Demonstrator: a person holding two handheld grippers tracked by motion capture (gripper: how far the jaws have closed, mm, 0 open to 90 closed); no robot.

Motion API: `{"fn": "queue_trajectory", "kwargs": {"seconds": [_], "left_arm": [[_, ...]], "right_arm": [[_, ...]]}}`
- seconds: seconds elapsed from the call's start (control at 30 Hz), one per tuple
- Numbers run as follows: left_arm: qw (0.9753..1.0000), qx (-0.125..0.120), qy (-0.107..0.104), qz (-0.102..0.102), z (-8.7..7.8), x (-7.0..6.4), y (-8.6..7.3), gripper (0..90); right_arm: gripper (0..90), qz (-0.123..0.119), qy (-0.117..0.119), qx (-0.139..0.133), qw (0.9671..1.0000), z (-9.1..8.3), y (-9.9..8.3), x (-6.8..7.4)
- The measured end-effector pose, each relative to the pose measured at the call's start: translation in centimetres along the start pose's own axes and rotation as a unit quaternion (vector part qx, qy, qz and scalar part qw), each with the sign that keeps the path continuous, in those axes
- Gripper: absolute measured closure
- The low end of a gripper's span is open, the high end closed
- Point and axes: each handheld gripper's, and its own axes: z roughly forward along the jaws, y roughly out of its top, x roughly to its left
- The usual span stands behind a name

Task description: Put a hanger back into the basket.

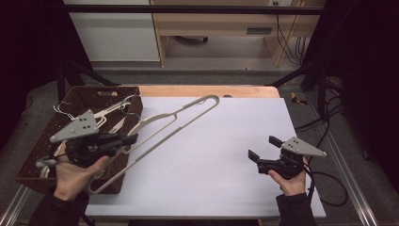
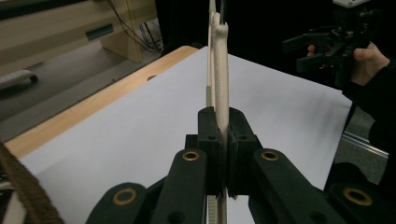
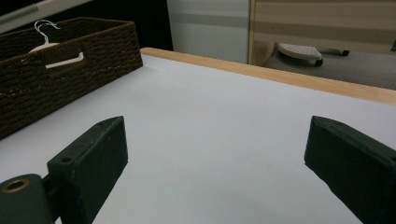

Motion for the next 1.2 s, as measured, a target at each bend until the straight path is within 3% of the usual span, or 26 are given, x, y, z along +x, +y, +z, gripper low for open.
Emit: {"fn": "queue_trajectory", "kwargs": {"seconds": [0.13,0.27,0.47,0.63,0.97,1.2], "left_arm": [[1.0000,0.005,0.003,0.005,-1.1,2.0,0.8,86.3],[0.9995,0.015,0.026,0.006,-1.9,4.7,0.9,86.3],[0.9991,0.020,0.038,-0.002,-2.8,8.9,-0.1,86.2],[0.9977,0.015,0.060,-0.027,-3.9,12.1,-1.3,86.2],[0.9932,0.037,0.094,-0.058,-5.1,16.5,-4.3,86.2],[0.9899,0.035,0.105,-0.088,-6.0,18.3,-7.1,86.3]], "right_arm": [[5.1,0.004,-0.006,0.002,1.0000,0.0,0.0,-0.2],[5.2,0.004,-0.010,0.004,0.9999,0.0,-0.1,-0.2],[5.2,0.005,-0.014,0.002,0.9999,0.0,-0.1,-0.3],[5.2,0.004,-0.013,0.004,0.9999,0.1,-0.1,-0.4],[5.4,0.005,-0.011,0.006,0.9999,0.3,-0.2,-0.3],[5.5,0.004,-0.010,0.006,0.9999,0.2,-0.2,-0.2]]}}
